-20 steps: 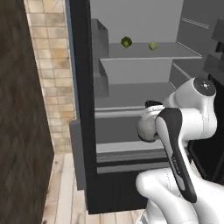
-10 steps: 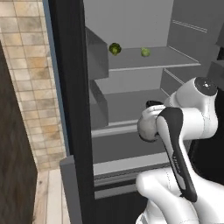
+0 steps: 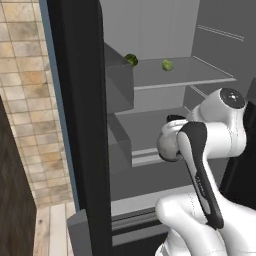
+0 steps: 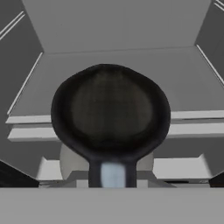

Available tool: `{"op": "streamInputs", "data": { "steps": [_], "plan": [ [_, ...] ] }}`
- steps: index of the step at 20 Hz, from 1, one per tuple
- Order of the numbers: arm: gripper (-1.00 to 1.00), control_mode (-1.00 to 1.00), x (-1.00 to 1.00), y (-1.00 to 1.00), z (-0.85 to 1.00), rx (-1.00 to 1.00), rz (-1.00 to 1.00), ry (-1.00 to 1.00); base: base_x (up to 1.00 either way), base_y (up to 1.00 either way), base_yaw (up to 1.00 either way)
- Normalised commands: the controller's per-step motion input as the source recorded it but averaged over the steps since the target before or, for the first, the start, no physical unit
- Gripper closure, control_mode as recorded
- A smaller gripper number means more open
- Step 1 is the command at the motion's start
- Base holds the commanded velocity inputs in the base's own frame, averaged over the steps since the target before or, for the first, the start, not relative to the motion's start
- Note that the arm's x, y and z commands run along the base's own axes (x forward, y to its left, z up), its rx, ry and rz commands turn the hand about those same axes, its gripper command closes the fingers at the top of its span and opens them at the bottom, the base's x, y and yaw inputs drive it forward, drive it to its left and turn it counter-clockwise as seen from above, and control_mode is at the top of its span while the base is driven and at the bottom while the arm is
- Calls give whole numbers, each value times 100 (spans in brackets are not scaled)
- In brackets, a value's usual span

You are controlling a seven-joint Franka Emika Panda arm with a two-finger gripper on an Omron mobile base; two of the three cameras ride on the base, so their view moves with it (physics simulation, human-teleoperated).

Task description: Move the broccoli and brussel sprout from the second highest shelf to the top shelf to make space. Then, place the pitcher from the counter on the cleared second highest shelf.

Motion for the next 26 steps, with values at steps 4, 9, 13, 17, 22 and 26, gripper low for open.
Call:
{"op": "streamInputs", "data": {
  "steps": [4, 9, 13, 17, 22, 26],
  "plan": [
    [100, -100, 28, 0, -21, -4, -4, 0, 0, 0, 0],
    [100, -100, 41, 0, -23, -4, -5, -1, 0, 0, 0],
    [100, -100, 41, 0, -19, -2, -3, -6, 0, 0, 0],
    [100, -100, 46, 0, -18, -3, -2, -8, 0, 0, 0],
    [100, -100, 49, 0, -25, -1, -1, -7, 0, 0, 0],
    [100, -100, 53, 0, -12, 0, 0, -2, 0, 0, 0]
  ]
}}
